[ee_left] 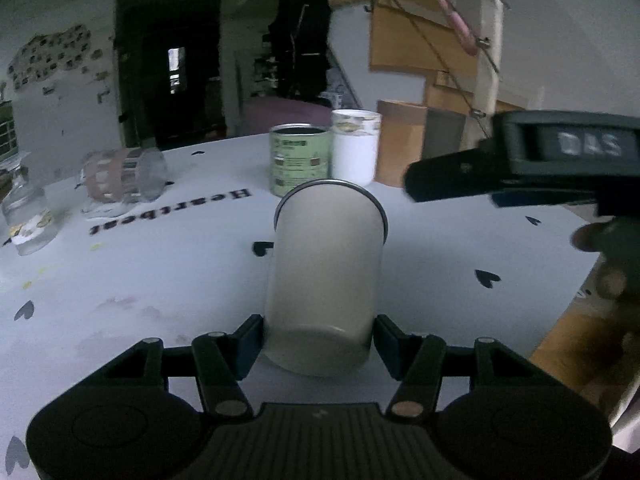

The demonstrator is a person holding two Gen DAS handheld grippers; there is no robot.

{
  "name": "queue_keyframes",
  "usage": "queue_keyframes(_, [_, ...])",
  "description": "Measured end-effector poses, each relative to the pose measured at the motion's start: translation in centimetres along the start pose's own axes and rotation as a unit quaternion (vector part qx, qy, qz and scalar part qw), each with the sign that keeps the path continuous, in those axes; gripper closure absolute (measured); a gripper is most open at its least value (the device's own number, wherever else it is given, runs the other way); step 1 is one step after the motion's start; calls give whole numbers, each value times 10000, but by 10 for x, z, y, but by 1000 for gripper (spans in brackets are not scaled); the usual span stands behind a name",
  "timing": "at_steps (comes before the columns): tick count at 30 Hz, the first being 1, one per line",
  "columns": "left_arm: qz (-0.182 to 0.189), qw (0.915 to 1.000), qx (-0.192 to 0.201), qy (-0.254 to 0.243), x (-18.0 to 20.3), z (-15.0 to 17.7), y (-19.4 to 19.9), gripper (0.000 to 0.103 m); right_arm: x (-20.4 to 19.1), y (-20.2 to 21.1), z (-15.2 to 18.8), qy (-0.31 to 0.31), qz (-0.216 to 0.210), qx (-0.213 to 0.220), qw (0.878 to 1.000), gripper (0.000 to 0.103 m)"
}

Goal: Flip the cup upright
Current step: 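Lift the cream cup with the left gripper while the right gripper grasps its rim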

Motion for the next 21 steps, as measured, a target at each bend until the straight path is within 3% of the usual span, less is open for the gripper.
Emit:
queue_keyframes(4, [139,9997,91,177,-2,0,8,31,5,-12,3,-403,-94,-308,9987,0])
queue_keyframes(8, [175,9988,346,294,-6,-5,26,33,9,-31,3,-1013,-320,-708,9918,0])
queue_keyframes(9, [151,9987,401,294,-7,-6,28,33,10,-36,3,-1218,-390,-827,9883,0])
queue_keyframes(11, [145,9986,433,273,-7,-8,31,44,13,-46,4,-1591,-536,-1037,9803,0])
queue_keyframes(21, [212,9991,305,223,-1,-5,30,48,14,-86,18,-2887,-947,-1878,9340,5])
Point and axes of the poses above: each gripper's, at about its wrist camera, not at the fingertips, and y roughly against the way its jaws point, x to its right, z to its underside, the point moved 4 cm from there along -y, roughly the way its jaws point, and after that the axes turned 11 degrees about -y, right-handed, at the moved point
